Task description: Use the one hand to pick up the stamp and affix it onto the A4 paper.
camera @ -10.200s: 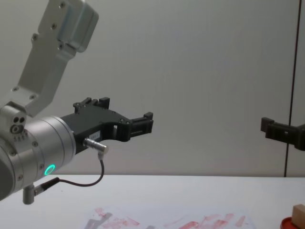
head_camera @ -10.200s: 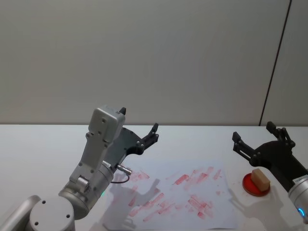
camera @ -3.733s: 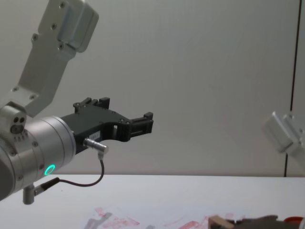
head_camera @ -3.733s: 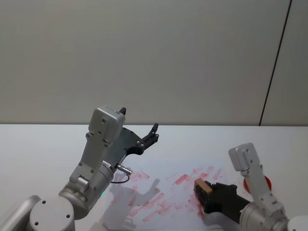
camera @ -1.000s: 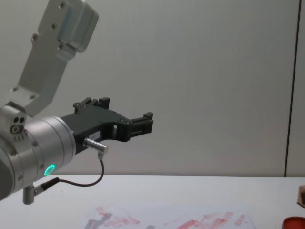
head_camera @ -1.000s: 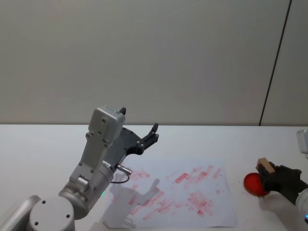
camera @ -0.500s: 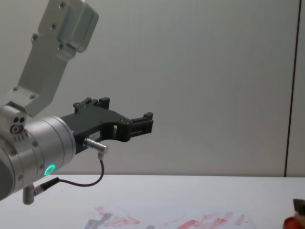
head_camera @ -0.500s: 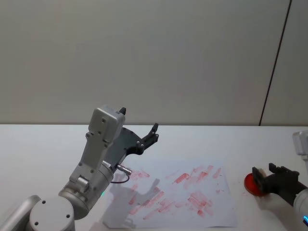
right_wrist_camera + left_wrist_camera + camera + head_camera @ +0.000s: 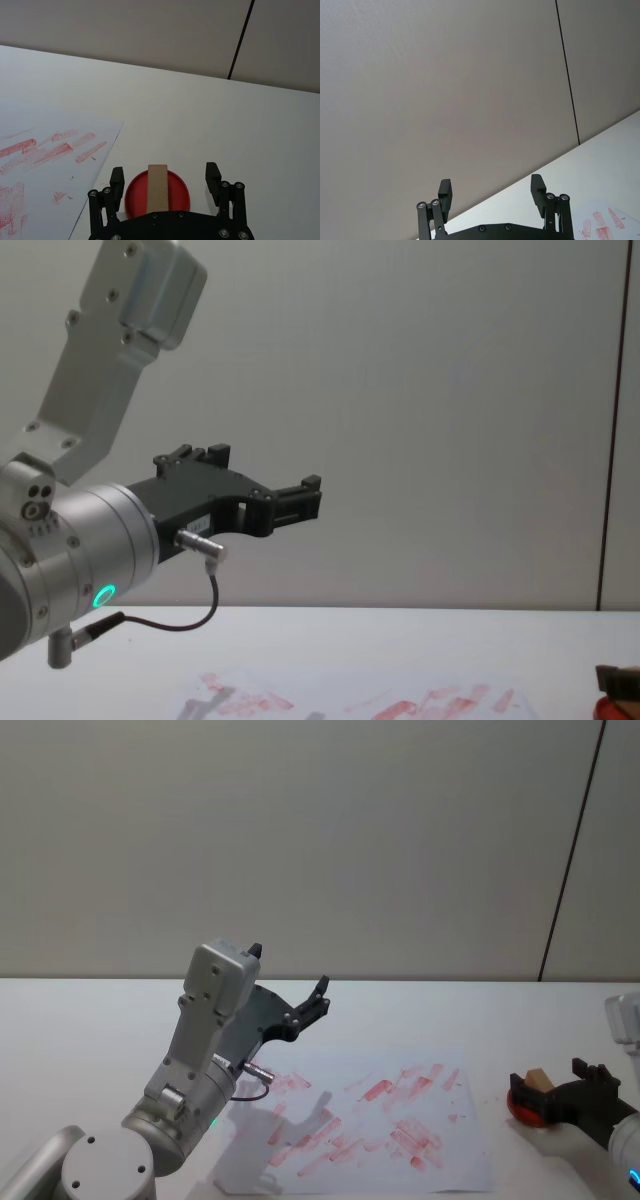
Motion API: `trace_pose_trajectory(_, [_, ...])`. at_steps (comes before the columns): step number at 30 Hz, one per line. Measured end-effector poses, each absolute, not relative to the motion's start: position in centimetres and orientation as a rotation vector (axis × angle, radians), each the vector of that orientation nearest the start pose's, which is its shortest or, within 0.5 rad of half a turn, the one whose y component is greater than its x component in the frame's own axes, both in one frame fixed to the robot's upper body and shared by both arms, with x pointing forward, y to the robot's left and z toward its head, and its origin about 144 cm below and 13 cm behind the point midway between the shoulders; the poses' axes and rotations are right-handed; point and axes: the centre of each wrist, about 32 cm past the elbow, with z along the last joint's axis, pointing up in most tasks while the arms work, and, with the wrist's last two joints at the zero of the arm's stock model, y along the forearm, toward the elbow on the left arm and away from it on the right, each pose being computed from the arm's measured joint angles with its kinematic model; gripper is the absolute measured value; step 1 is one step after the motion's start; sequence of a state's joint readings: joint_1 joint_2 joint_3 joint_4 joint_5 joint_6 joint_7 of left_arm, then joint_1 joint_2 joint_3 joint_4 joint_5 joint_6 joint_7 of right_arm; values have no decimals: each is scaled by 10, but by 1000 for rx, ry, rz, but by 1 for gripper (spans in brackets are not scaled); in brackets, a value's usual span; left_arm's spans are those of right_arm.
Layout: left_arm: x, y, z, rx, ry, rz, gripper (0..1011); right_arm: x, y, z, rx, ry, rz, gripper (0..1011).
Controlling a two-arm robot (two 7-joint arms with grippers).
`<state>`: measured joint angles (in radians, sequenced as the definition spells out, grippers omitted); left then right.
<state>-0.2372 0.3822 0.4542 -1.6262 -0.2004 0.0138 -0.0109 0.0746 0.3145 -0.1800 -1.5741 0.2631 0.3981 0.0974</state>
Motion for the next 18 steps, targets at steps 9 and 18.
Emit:
trace_pose_trajectory(9, [492,198,1204,61,-268,1124,1002,475,-263,1161,-336,225,-1295,1001])
trace_pose_trajectory(18, [492,198,1204,61,-268,1124,1002,469,-258,1166,-266,159,-1284,1001])
